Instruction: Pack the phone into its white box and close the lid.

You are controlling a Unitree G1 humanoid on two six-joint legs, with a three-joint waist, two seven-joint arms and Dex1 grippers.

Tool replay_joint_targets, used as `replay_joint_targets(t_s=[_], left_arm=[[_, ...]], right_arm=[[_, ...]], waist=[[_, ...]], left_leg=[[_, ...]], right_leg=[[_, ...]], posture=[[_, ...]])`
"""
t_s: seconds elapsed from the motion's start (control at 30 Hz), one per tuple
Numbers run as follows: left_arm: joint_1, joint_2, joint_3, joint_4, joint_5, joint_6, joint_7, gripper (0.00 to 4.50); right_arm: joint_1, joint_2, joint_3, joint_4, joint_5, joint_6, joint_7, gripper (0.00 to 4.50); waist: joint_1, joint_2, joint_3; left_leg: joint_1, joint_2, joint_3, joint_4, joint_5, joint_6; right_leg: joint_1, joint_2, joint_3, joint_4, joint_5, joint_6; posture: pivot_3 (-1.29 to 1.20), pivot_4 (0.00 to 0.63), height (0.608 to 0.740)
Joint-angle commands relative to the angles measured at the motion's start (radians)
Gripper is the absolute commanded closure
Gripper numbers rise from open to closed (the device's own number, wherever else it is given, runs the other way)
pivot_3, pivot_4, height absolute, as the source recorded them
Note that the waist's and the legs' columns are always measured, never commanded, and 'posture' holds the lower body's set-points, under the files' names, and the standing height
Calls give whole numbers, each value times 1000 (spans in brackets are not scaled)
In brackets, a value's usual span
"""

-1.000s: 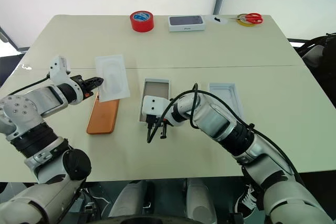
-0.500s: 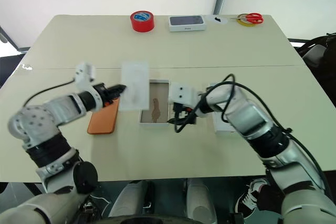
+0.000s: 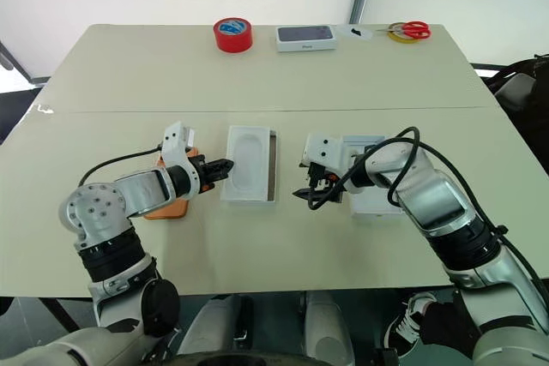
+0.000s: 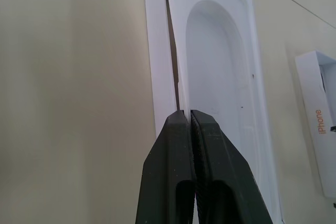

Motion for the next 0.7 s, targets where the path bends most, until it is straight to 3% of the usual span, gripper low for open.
replay_joint_targets(t_s=[0.03,0.7], left_arm=[[-20,-28,-4,-9,8,9,11,4500],[-53,-80,-24,16,79,9,-5,4500]], right_arm=[[4,9,-40,-14,13,-25,-15,1155],[34,72,-109,-15,105,-37,-45,1155]], waist=[[3,0,0],[18,0,0]], left_leg=[[0,0,0,0,0,0],[0,0,0,0,0,0]], right_leg=[[0,0,0,0,0,0],[1,0,0,-1,0,0]], posture=[[0,150,732],[0,150,732]])
